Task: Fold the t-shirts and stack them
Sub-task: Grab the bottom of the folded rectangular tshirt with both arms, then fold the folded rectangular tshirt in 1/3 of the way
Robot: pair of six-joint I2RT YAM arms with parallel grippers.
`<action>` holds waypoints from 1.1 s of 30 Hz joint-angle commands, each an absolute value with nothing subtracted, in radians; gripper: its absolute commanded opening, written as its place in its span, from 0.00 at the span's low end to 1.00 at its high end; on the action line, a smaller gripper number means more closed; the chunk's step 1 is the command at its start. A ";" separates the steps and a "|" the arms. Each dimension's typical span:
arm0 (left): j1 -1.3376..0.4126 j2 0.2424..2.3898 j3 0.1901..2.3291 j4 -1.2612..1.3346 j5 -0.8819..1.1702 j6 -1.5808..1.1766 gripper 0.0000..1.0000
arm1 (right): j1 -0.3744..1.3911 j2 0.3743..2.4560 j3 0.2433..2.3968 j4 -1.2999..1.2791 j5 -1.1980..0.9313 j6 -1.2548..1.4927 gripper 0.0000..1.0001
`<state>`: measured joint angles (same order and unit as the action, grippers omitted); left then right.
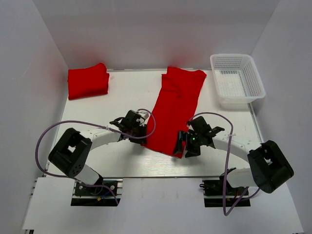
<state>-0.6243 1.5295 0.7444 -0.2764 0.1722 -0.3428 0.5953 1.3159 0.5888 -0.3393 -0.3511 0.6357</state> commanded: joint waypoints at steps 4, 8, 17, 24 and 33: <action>-0.640 1.542 0.681 -0.385 0.161 -0.368 0.37 | 0.615 1.364 0.552 -0.272 -0.336 0.680 0.73; -0.640 1.532 0.669 -0.385 0.150 -0.368 0.32 | 0.627 1.384 0.548 -0.271 -0.330 0.684 0.46; -0.649 1.453 0.669 -0.431 0.179 -0.388 0.00 | 0.650 1.287 0.551 -0.321 -0.206 0.677 0.00; -0.658 1.303 0.704 -0.525 0.299 -0.408 0.00 | 0.710 1.191 0.583 -0.440 -0.317 0.594 0.00; -0.667 1.226 0.778 -0.599 0.269 -0.431 0.00 | 0.730 1.181 0.636 -0.541 -0.298 0.555 0.00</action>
<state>-0.6632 1.2629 0.7250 -0.5884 0.2749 -0.4175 0.7303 1.1629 0.5819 -0.4988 -0.3038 0.5888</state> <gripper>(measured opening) 0.042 0.012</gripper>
